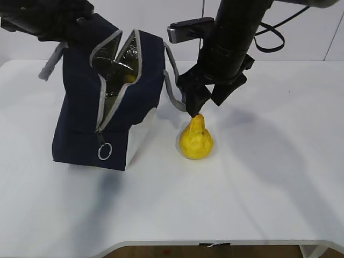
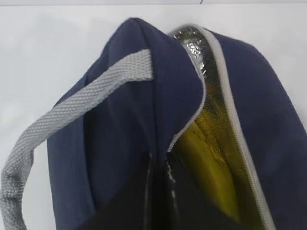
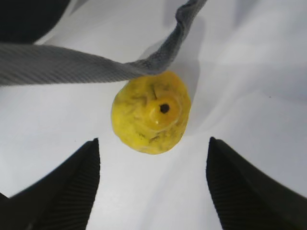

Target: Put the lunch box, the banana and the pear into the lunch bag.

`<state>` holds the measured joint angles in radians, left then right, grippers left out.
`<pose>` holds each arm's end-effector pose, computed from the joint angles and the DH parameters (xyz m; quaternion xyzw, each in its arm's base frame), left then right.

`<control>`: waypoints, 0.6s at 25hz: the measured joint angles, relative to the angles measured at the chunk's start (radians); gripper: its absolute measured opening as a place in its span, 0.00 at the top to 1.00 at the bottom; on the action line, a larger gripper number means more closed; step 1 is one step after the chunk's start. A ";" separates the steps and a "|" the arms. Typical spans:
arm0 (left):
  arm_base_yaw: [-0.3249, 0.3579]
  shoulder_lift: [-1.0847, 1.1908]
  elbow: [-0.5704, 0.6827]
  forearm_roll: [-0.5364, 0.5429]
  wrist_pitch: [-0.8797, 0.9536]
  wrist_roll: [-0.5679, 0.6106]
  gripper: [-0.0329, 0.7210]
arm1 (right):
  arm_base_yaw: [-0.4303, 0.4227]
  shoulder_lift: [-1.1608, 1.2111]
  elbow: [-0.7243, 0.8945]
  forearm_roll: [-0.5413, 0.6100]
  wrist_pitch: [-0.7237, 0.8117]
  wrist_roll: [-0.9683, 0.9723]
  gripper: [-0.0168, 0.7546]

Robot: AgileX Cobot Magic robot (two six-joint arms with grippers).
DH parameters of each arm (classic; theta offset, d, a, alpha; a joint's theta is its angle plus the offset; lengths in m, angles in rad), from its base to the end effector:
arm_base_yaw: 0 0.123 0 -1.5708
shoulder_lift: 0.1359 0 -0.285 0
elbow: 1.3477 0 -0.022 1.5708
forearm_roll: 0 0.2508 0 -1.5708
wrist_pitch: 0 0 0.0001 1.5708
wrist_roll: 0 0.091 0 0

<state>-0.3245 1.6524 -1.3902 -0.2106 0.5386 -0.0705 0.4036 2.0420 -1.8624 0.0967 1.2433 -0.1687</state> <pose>0.3582 -0.1308 0.3207 0.0554 0.9048 -0.1659 0.3883 0.3972 0.1787 0.2677 -0.2703 0.9544 0.0607 0.1108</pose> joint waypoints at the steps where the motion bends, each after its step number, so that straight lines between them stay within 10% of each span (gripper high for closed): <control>1: 0.000 0.005 0.000 0.001 0.002 0.000 0.96 | 0.000 0.002 0.000 0.000 -0.002 -0.004 0.27; 15: 0.000 0.013 0.000 0.006 0.002 0.000 0.96 | 0.000 0.068 0.000 0.017 -0.037 -0.038 0.27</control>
<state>-0.3245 1.6654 -1.3902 -0.2045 0.5410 -0.0705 0.4036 2.1104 -1.8624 0.1136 1.2062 -0.2071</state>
